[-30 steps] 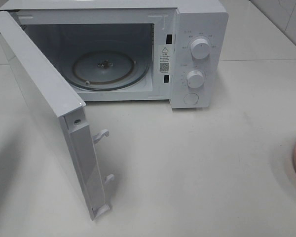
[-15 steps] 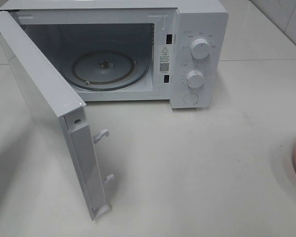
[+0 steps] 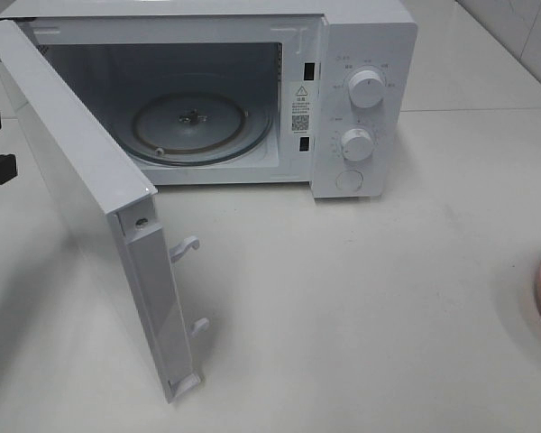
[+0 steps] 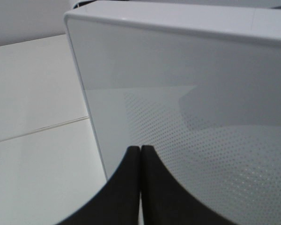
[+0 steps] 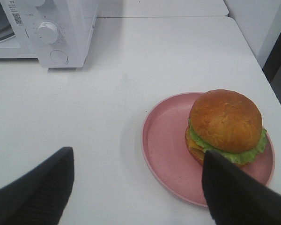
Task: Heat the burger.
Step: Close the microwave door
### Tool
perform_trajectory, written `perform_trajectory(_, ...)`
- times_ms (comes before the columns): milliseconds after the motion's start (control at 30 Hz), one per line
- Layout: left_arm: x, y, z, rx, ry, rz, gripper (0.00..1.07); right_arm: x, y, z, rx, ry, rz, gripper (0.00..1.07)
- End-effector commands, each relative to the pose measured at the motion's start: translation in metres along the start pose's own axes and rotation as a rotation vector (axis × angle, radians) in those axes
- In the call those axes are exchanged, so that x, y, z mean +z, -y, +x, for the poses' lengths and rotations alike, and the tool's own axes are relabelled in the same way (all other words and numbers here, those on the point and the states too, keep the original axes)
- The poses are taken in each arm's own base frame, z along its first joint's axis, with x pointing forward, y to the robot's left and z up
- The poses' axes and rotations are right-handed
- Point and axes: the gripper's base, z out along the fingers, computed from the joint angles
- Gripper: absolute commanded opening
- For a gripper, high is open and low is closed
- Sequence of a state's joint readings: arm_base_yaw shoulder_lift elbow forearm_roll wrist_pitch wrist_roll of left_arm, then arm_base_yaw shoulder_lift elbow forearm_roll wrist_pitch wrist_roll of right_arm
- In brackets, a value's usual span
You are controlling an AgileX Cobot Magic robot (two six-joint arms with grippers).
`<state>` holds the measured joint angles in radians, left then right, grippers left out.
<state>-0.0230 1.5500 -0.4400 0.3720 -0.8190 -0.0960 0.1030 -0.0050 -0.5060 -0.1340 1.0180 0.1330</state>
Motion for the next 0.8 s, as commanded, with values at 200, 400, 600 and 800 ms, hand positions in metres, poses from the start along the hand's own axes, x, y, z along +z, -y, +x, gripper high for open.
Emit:
perform_trajectory(200, 0.017, 0.019, 0.000, 0.032, 0.006, 0.082, 0.00, -0.004, 0.000, 0.001, -0.002, 0.034, 0.004, 0.73)
perform_trajectory(400, 0.026, 0.029, -0.001, 0.037, 0.002, 0.116, 0.00, -0.004, 0.000, 0.001, -0.002, 0.034, 0.004, 0.73)
perform_trajectory(600, 0.040, 0.041, -0.004, 0.034, 0.008, 0.150, 0.00, -0.004, 0.000, 0.001, -0.002, 0.034, 0.004, 0.73)
perform_trajectory(800, 0.054, 0.052, -0.008, 0.032, 0.011, 0.174, 0.00, -0.004, 0.000, 0.001, -0.002, 0.034, 0.004, 0.73)
